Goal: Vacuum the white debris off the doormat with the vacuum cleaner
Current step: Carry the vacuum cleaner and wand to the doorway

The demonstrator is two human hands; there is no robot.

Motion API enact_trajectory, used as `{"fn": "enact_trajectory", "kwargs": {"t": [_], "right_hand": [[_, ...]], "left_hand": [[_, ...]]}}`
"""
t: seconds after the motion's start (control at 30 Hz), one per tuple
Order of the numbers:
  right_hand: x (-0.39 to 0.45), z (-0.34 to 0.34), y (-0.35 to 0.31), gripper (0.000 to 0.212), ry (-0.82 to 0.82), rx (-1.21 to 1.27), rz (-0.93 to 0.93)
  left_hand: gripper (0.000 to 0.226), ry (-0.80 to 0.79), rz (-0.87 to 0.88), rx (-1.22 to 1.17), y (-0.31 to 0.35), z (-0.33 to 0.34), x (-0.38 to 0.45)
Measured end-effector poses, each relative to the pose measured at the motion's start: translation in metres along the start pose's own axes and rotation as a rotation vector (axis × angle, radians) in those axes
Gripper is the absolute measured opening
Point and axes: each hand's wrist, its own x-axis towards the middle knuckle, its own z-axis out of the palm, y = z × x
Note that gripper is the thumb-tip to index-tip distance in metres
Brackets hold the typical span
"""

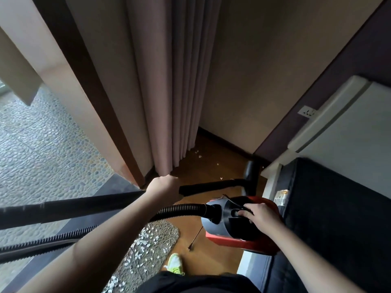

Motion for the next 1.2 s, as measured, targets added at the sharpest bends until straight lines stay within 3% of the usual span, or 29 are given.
{"fn": "enact_trajectory", "kwargs": {"t": [0.53, 0.97, 1.2], "right_hand": [[0.147, -0.080, 0.041, 0.041, -0.049, -0.069, -0.196], [0.240, -0.196, 0.059, 0.038, 0.151, -0.077, -0.526], [0.255, -0.199, 0.055, 0.037, 0.155, -0.064, -0.508]], "left_hand": [[0.045, -0.050, -0.193, -0.116, 0.038, -0.021, 0.095], [0.041, 0.021, -0.441, -0.114, 0.081, -0.097, 0.161], [0.045, 0.041, -0.473, -0.224, 0.076, -0.105, 0.165]]}}
